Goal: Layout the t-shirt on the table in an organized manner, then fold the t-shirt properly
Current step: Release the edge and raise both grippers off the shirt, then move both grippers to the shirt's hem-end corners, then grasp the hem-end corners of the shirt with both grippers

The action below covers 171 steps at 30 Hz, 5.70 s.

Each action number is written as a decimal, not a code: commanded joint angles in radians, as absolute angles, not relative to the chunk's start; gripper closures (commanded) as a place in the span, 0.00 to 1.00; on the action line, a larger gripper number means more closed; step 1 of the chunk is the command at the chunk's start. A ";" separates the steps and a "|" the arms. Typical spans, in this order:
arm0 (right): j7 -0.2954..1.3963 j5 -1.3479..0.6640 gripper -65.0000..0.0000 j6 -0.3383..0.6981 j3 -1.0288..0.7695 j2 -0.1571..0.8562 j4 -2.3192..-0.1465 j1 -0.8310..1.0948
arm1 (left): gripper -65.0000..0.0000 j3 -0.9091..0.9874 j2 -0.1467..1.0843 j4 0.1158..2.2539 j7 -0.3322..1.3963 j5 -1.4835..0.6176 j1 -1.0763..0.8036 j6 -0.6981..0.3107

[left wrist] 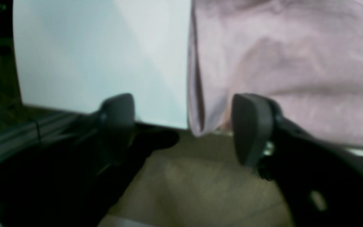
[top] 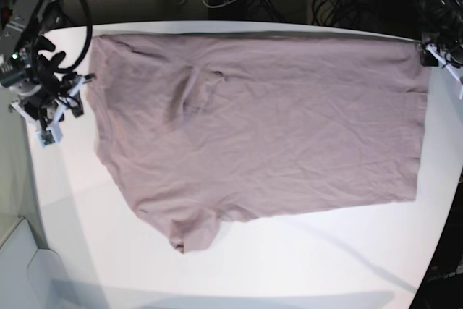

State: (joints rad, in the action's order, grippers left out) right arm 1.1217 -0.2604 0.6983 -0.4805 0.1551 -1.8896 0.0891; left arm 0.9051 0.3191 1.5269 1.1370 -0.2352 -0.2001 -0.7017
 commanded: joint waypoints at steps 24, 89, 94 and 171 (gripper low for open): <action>0.616 -0.022 0.59 0.698 -0.263 0.170 -0.863 -0.651 | 0.01 0.915 0.335 1.607 1.130 -0.232 0.012 -0.698; 0.082 -0.021 1.00 0.443 0.042 0.254 -0.421 -0.647 | 0.01 1.000 0.295 1.676 1.130 -0.231 0.027 -0.698; 0.102 -0.022 1.00 0.446 0.039 0.260 -0.426 -0.647 | 0.01 0.998 0.295 1.675 1.129 -0.231 0.065 -0.698; 0.163 -0.028 1.00 0.533 -0.077 0.317 -0.811 -0.479 | 1.00 0.176 0.460 0.529 0.337 -0.394 0.542 -0.498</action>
